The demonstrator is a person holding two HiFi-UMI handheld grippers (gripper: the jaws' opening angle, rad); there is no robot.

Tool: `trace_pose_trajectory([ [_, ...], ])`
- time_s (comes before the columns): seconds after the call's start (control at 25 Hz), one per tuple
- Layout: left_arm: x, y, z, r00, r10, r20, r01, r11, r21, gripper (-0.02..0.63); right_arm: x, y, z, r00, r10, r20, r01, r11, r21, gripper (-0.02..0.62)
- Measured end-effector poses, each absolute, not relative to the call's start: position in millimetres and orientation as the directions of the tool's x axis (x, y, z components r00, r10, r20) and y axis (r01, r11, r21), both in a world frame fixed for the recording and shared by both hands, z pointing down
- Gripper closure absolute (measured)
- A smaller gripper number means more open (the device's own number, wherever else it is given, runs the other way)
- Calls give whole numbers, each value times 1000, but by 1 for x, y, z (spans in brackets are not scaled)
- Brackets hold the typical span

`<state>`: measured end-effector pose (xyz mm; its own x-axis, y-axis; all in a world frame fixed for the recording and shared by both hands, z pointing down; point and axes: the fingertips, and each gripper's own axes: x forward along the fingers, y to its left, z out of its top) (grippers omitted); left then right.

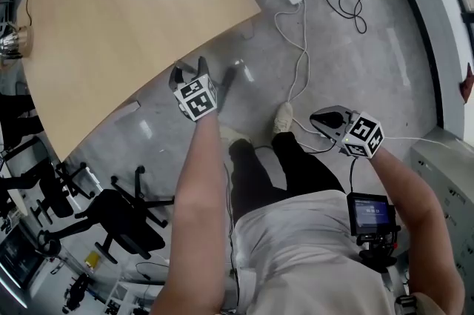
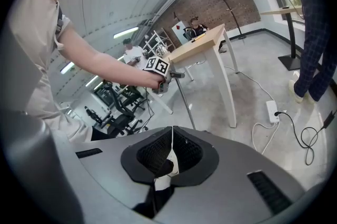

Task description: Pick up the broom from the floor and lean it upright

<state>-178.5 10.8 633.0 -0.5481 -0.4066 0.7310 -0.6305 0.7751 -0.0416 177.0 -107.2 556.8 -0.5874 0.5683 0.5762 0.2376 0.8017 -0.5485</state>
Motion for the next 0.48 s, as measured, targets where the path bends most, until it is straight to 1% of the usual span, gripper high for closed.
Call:
trace_pose_trajectory([
  [0.04,-185,9,632,-571,-382,727,-599,799,-50,313,179,-108,557,-583,567,582,237,804,-545,577],
  [0.08,-189,7,630,-588,-366,721,-583,810,-65,376,182,-110,558,-583,562,587,232,808,-542,577],
  [0.12,-191,5,627,-598,-361,716,-585,807,-82,526,183,-114,560,-584,555,593,224,812,-539,577],
  [0.16,-192,4,625,-598,-366,713,-596,798,-91,535,185,-117,561,-587,547,597,216,816,-537,577],
  [0.24,-190,7,624,-583,-384,717,-618,782,-84,526,186,-122,563,-592,537,601,202,821,-535,577],
  [0.32,-190,14,627,-572,-393,719,-623,779,-70,453,184,-123,563,-598,536,596,198,820,-538,577],
  [0.48,-196,18,625,-572,-401,716,-633,771,-74,420,173,-123,558,-599,548,584,218,813,-540,577],
])
